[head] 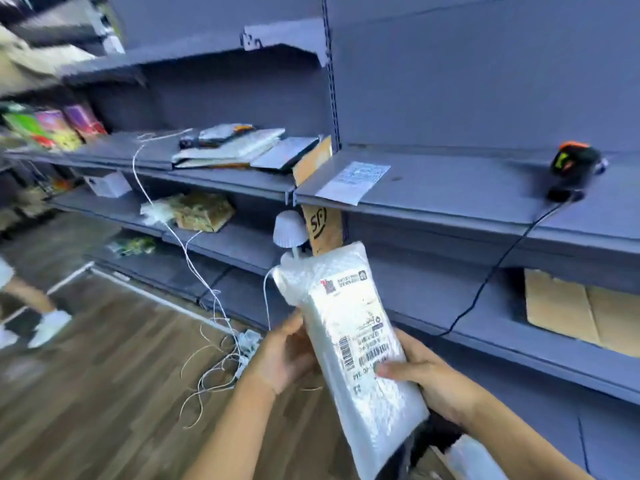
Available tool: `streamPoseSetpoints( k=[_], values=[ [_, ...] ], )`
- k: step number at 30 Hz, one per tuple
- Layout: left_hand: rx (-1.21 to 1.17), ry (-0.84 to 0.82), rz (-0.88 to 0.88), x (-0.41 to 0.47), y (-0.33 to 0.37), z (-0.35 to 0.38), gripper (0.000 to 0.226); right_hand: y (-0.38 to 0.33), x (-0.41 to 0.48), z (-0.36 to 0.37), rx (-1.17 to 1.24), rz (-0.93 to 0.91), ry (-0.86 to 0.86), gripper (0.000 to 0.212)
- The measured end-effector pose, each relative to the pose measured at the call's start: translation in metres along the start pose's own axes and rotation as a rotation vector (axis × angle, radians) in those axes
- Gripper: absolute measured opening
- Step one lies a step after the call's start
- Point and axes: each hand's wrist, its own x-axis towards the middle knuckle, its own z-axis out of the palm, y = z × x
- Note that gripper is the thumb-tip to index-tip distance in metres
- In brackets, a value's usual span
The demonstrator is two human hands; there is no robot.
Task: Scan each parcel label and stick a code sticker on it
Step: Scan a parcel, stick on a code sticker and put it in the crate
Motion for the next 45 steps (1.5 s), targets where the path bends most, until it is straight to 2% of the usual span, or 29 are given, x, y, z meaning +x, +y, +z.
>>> streamPoseSetpoints(
  k=[2, 5, 6, 10, 14, 19, 27, 32, 34, 37, 40, 42, 45],
  values=[
    [-0.043, -0.077, 0.002, 0.004, 0.006, 0.018, 0.068, -0.033, -0.014, -0.01, -0.022, -0.061, 0.056, 0.071],
    [-0.066, -0.098, -0.03, 0.017, 0.008, 0.029, 0.092, -0.073, -0.035, -0.041, -0.062, -0.142, 0.155, 0.072],
    [-0.028, -0.076, -0.057, 0.025, 0.009, 0.032, 0.089, -0.085, -0.042, -0.056, -0.064, -0.166, 0.194, 0.073],
    [0.256, -0.002, -0.137, 0.058, 0.008, 0.059, 0.04, -0.123, -0.061, -0.113, -0.071, -0.24, 0.321, 0.072],
    [0.405, -0.052, -0.066, 0.093, 0.015, 0.114, 0.023, -0.16, -0.064, -0.157, -0.085, -0.3, 0.429, 0.062],
    [0.452, -0.149, 0.002, 0.132, 0.027, 0.16, 0.02, -0.192, -0.05, -0.185, -0.125, -0.324, 0.462, 0.058],
    [0.474, -0.202, 0.06, 0.215, 0.056, 0.188, 0.019, -0.223, -0.007, -0.232, -0.161, -0.346, 0.531, 0.046],
    [0.504, -0.304, 0.065, 0.277, 0.084, 0.207, 0.018, -0.238, 0.033, -0.259, -0.159, -0.368, 0.628, 0.061],
    [0.527, -0.357, 0.097, 0.303, 0.103, 0.219, 0.018, -0.25, 0.046, -0.266, -0.187, -0.388, 0.658, 0.056],
    [0.524, -0.406, 0.175, 0.334, 0.135, 0.243, 0.02, -0.265, 0.058, -0.275, -0.268, -0.383, 0.72, 0.04],
    [0.534, -0.424, 0.249, 0.361, 0.161, 0.266, 0.019, -0.277, 0.063, -0.285, -0.398, -0.335, 0.774, 0.035],
    [0.591, -0.424, 0.345, 0.376, 0.175, 0.28, 0.011, -0.29, 0.063, -0.292, -0.632, -0.233, 0.794, 0.035],
    [0.791, -0.458, 0.568, 0.388, 0.191, 0.3, 0.032, -0.32, 0.066, -0.297, -1.142, -0.001, 0.745, 0.043]
  ],
)
